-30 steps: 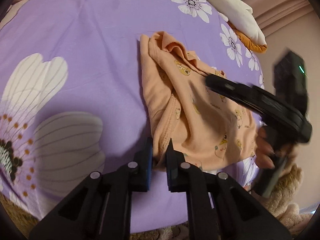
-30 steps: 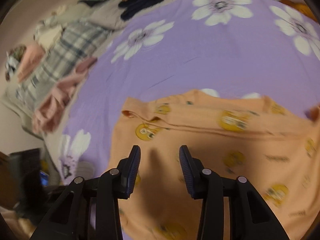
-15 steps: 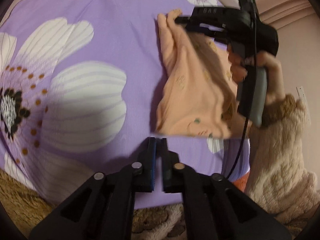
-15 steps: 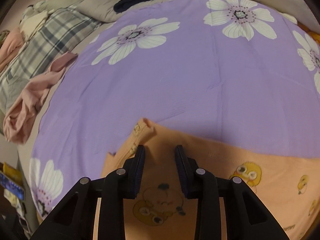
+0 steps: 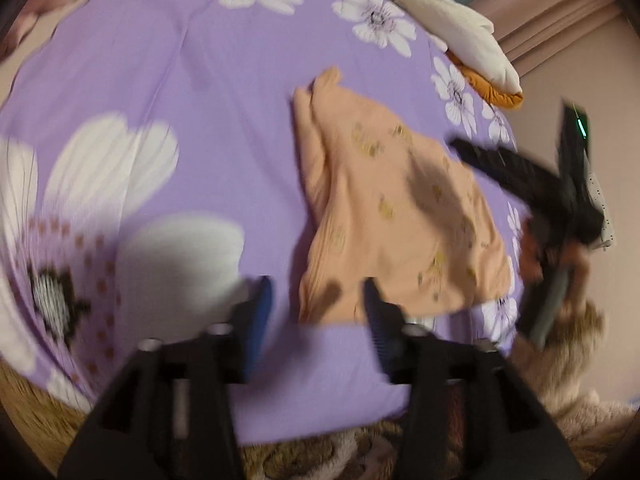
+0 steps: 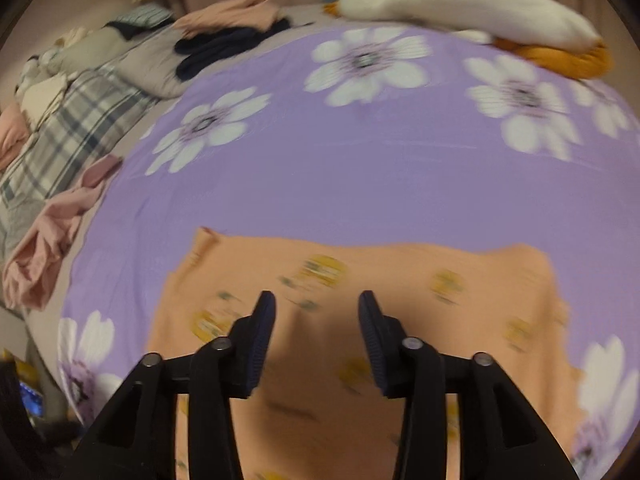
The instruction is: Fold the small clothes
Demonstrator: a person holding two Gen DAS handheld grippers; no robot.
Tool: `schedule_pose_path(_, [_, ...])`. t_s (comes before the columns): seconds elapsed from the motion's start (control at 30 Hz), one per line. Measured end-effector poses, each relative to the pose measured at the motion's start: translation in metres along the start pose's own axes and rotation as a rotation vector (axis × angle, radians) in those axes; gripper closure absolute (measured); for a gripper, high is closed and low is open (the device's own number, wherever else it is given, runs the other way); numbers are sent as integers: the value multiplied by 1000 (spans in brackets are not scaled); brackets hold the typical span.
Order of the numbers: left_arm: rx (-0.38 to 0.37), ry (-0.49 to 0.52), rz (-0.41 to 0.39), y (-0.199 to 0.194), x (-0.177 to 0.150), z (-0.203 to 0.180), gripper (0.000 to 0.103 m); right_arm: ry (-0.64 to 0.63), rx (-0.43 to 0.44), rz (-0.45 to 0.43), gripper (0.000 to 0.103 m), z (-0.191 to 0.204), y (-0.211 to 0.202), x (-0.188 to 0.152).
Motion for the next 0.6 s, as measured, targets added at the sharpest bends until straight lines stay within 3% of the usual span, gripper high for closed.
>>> schedule_pose_path(0.13, [-2, 21, -6, 28, 21, -10, 42, 58, -99, -19, 45, -45, -15, -18])
schedule_pose_path(0.37, [25, -3, 38, 62, 47, 0, 43, 238, -175, 13, 37, -122, -27, -70])
schedule_pose_path(0.5, [33, 6, 33, 68, 51, 1, 45, 420, -65, 95, 34, -156, -16, -101])
schedule_pose_path(0.6, [37, 17, 39, 71, 51, 1, 56, 486, 33, 124, 34, -158, -4, -111])
Point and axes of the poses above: each gripper's, at about its wrist camera, not at the fingertips, and y roughly the way its jaws point, z to its left, x to its top, the point moved 8 cm from there along y, roughly the way its jaws point, and after that the axes turned 11 degrees about -x, right-handed, at the moved point
